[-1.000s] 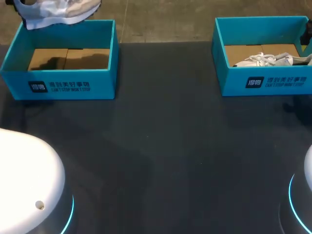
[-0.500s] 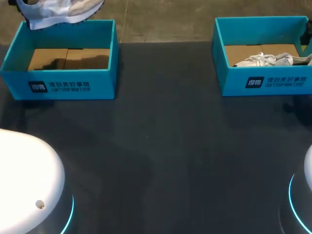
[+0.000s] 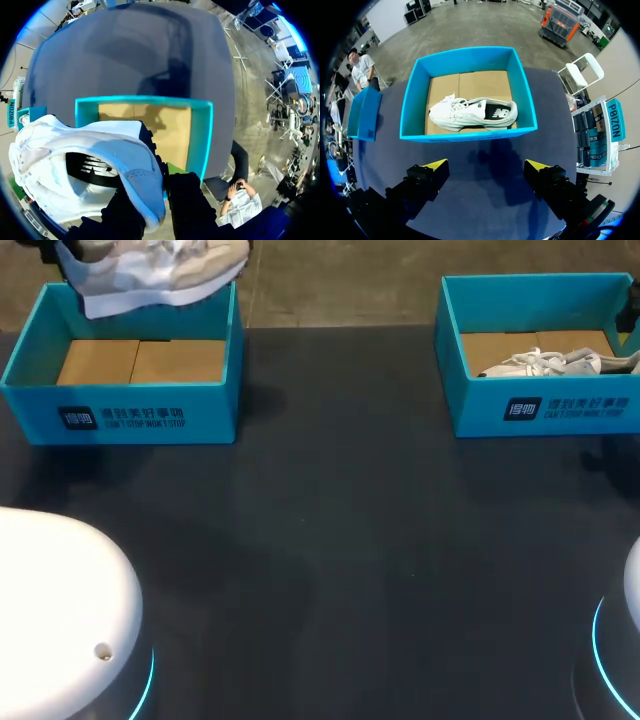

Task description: Take the shoe out of the shoebox, open the shoe tongue, remove and reinsert the insole, then place the shoe into the shoebox

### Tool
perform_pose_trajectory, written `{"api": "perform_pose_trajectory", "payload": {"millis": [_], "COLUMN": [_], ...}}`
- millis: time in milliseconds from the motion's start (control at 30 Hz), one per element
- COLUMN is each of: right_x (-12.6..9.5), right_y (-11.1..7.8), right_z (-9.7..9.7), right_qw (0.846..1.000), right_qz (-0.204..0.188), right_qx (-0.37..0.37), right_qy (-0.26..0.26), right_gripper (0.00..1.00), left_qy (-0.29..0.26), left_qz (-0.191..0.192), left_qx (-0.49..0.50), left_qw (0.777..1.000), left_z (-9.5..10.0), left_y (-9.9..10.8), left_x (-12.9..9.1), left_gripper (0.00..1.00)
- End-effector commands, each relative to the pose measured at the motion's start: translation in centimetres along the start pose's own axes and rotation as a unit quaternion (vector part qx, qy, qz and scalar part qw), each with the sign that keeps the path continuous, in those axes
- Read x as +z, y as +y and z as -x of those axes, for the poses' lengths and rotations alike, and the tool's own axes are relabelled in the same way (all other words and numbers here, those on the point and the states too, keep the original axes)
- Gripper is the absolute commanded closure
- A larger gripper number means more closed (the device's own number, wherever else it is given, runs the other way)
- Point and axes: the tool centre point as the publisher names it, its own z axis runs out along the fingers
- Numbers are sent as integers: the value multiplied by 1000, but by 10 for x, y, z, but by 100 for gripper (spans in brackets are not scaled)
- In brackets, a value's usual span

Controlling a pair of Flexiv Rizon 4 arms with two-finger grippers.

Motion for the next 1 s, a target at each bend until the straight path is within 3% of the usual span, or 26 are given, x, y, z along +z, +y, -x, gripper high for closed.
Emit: {"api": "perform_pose_trajectory", "payload": {"millis": [33, 600, 1000], "right_x": [0, 0, 0], "right_y": [1, 1, 1], "right_z": [0, 0, 0], "right_qw": [1000, 1000, 1000], "right_qz": [0, 0, 0], "right_qx": [0, 0, 0], "right_qy": [1, 1, 1], "right_gripper": [0, 0, 0], "left_qy": [5, 14, 2], "left_qz": [20, 6, -6], "left_qx": [-1, -1, -5], "left_qw": [1000, 1000, 1000], "left_z": [14, 97, 151], "left_y": [-38, -151, -231], "left_x": [-6, -18, -10], "left_gripper": [100, 100, 100]}}
